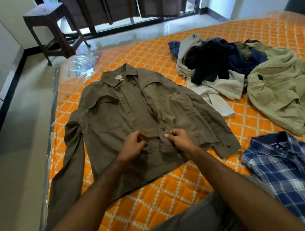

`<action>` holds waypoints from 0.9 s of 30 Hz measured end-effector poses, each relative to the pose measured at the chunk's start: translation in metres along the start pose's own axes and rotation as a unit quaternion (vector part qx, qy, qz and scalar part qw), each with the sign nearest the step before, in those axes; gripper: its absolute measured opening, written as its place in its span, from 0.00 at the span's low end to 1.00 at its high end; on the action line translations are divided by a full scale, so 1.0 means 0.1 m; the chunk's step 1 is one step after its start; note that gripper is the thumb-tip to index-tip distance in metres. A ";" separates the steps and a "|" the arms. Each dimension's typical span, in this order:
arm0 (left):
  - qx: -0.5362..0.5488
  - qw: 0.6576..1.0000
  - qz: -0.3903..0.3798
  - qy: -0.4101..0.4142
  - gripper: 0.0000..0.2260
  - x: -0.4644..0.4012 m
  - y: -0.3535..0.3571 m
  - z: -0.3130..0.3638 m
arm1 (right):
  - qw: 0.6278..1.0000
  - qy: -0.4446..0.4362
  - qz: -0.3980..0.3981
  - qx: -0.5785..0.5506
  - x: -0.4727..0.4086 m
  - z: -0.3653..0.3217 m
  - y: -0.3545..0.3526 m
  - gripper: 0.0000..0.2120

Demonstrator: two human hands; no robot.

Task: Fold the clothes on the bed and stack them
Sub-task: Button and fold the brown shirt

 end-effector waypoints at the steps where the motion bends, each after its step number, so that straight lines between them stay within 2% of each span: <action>1: -0.038 0.999 0.003 -0.005 0.06 -0.01 0.03 -0.10 | 1.000 0.011 -0.001 -0.019 0.01 0.02 -0.01 0.07; 4: -0.086 0.996 -0.001 -0.020 0.11 -0.01 0.15 -0.23 | 0.997 0.035 -0.012 -0.073 0.03 0.10 -0.06 0.08; 7: -0.119 0.993 0.005 -0.004 0.12 -0.03 0.23 -0.19 | 0.998 0.022 -0.027 -0.051 0.05 0.09 -0.13 0.08; 9: -0.131 0.991 0.020 -0.013 0.13 -0.05 0.25 -0.21 | 1.000 -0.003 -0.021 0.007 0.06 -0.01 -0.26 0.12; 11: -0.147 0.988 0.030 -0.028 0.13 -0.06 0.26 -0.25 | 0.985 -0.075 0.015 0.157 0.08 -0.28 -0.48 0.13; 12: -0.155 0.987 0.032 -0.033 0.13 -0.07 0.27 -0.25 | 0.958 -0.109 0.027 0.265 0.09 -0.42 -0.58 0.13; 14: -0.171 0.985 0.026 -0.029 0.13 -0.06 0.28 -0.22 | 0.881 -0.141 -0.022 0.450 0.16 -0.61 -0.60 0.15; 16: -0.185 0.982 0.023 -0.013 0.12 -0.04 0.29 -0.16 | 0.808 -0.122 -0.102 0.567 0.24 -0.58 -0.48 0.16; 17: -0.193 0.981 0.023 -0.009 0.12 -0.03 0.29 -0.15 | 0.786 -0.103 -0.124 0.597 0.27 -0.50 -0.40 0.16; 18: -0.201 0.979 0.023 -0.006 0.13 -0.02 0.28 -0.15 | 0.781 -0.088 -0.127 0.606 0.29 -0.43 -0.34 0.15; 23: -0.219 0.975 0.005 -0.019 0.16 -0.02 0.29 -0.14 | 0.846 -0.070 -0.024 0.528 0.27 -0.20 -0.17 0.09; 27: -0.217 0.976 0.017 -0.011 0.12 0.01 0.28 -0.12 | 0.803 -0.084 0.059 0.587 0.24 -0.23 -0.10 0.15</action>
Point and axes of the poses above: each hand's wrist, its own x-axis away from the middle knuckle, its own y-axis out of the palm, z = x × y, the point moved 9 cm from there along -x, towards the middle knuckle, and after that the axes turned 2 degrees about y, right-handed, at the moved point
